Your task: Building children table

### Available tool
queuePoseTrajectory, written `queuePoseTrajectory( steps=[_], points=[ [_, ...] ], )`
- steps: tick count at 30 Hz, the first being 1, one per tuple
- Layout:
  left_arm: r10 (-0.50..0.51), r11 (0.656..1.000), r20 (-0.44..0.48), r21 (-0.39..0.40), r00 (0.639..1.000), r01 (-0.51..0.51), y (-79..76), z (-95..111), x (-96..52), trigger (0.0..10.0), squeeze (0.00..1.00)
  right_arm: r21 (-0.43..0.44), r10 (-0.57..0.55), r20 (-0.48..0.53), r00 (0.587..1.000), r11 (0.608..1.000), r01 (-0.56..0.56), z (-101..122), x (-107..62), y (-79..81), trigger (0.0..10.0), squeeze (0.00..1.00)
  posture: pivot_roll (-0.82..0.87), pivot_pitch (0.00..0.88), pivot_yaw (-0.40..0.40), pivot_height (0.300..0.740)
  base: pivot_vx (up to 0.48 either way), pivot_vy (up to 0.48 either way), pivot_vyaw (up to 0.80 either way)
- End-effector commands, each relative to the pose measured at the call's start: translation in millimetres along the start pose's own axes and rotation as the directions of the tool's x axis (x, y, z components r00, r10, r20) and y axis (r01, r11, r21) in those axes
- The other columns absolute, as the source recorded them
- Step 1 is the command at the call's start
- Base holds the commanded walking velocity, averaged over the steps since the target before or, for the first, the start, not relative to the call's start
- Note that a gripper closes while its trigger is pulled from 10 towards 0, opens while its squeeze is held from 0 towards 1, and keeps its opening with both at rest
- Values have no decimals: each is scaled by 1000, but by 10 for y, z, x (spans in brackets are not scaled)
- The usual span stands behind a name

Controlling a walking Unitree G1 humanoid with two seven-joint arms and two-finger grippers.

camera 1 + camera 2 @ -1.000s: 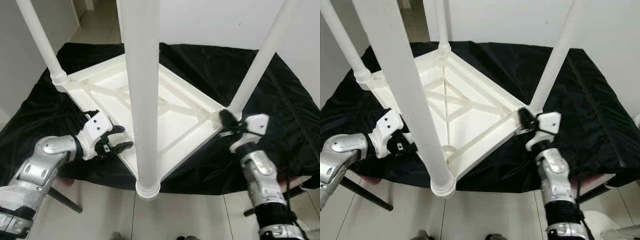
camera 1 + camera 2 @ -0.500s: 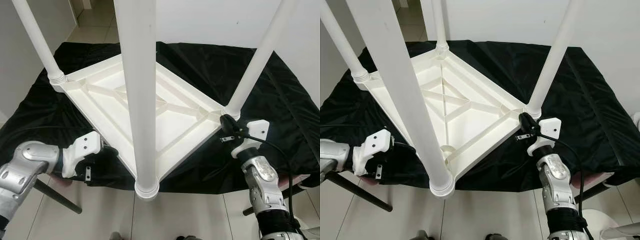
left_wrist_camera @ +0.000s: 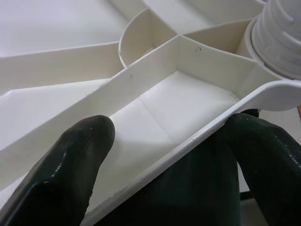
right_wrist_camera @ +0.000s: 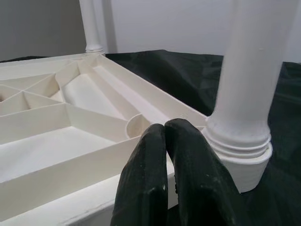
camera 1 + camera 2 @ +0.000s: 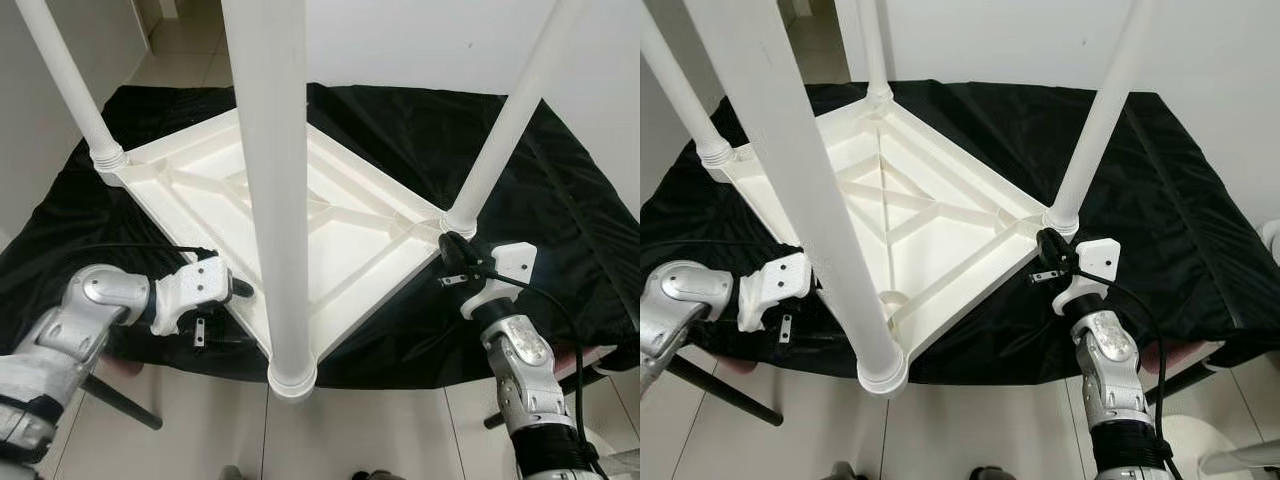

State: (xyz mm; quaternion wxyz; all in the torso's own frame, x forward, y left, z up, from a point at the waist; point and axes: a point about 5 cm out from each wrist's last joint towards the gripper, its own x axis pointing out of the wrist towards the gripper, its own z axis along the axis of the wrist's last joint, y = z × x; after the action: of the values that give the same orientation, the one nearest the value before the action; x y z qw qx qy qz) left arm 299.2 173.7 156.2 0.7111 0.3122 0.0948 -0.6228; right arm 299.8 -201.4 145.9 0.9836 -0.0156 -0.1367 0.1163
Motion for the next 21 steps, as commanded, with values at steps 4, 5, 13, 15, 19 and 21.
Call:
queuePoseTrajectory(
  steps=[4, 5, 13, 15, 19, 21],
  points=[
    [31, 999, -36, 38, 999, -30, 71, -15, 1, 10000, 0, -2, 4, -13, 1000, 1000, -4, -11, -2, 10, 10000, 0, 0, 95, 40, 740, 0, 0, 0],
    [31, 999, -36, 38, 999, -30, 71, -15, 1, 10000, 0, -2, 4, -13, 1000, 1000, -4, -11, -2, 10, 10000, 0, 0, 95, 40, 740, 0, 0, 0],
    [-1, 997, -98, 77, 995, 9, 158, -98, -55, 10000, 0, -15, -14, -11, 1000, 1000, 14, -1, -16, -47, 10000, 0, -3, 83, 49, 740, 0, 0, 0],
    [-11, 996, -126, 85, 992, 22, 172, -124, -68, 10000, 0, -16, -13, -15, 1000, 1000, 13, -14, -19, -36, 10000, 0, -5, 82, 51, 740, 0, 0, 0],
    [-12, 995, -157, 93, 988, 26, 218, -145, -149, 10000, 0, -16, -10, -16, 1000, 1000, 10, -21, -19, -25, 10000, 0, 2, 78, 54, 740, 0, 0, 0],
    [-29, 994, -180, 102, 983, 48, 211, -174, -166, 10000, 0, -15, -11, -15, 1000, 1000, 11, -23, -11, -16, 10000, 0, 3, 79, 56, 740, 0, 0, 0]
  ],
)
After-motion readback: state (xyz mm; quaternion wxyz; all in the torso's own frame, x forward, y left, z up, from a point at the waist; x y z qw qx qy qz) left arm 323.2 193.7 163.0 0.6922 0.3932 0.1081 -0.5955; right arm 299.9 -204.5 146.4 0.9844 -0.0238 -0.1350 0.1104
